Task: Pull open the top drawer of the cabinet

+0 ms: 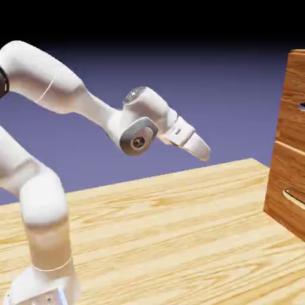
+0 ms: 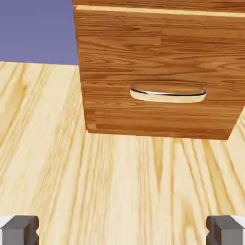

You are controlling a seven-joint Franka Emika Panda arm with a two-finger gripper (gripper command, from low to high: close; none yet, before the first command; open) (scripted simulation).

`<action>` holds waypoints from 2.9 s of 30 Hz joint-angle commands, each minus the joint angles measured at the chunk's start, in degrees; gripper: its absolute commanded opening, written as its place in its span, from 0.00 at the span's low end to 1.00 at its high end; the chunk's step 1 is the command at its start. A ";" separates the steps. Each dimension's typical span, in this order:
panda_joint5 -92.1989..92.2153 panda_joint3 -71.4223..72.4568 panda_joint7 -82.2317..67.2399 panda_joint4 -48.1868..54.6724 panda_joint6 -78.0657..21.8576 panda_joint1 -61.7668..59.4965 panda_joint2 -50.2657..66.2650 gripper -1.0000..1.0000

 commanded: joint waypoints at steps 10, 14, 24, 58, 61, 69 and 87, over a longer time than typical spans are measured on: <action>-18.64 12.40 -24.92 9.06 -2.56 -7.95 14.32 0.50; -26.10 17.37 -34.89 12.69 -3.59 -11.13 20.05 0.50; -44.74 29.77 -59.81 21.75 -6.15 -19.07 34.37 0.50; -108.12 71.94 -144.53 52.55 -14.86 -46.09 83.06 0.50; -113.71 75.66 -152.00 55.27 -15.63 -48.48 87.36 0.50; -128.63 85.58 -171.94 62.52 -17.68 -54.83 98.81 0.50; -147.04 98.46 -203.29 82.91 -17.15 -56.75 114.78 0.50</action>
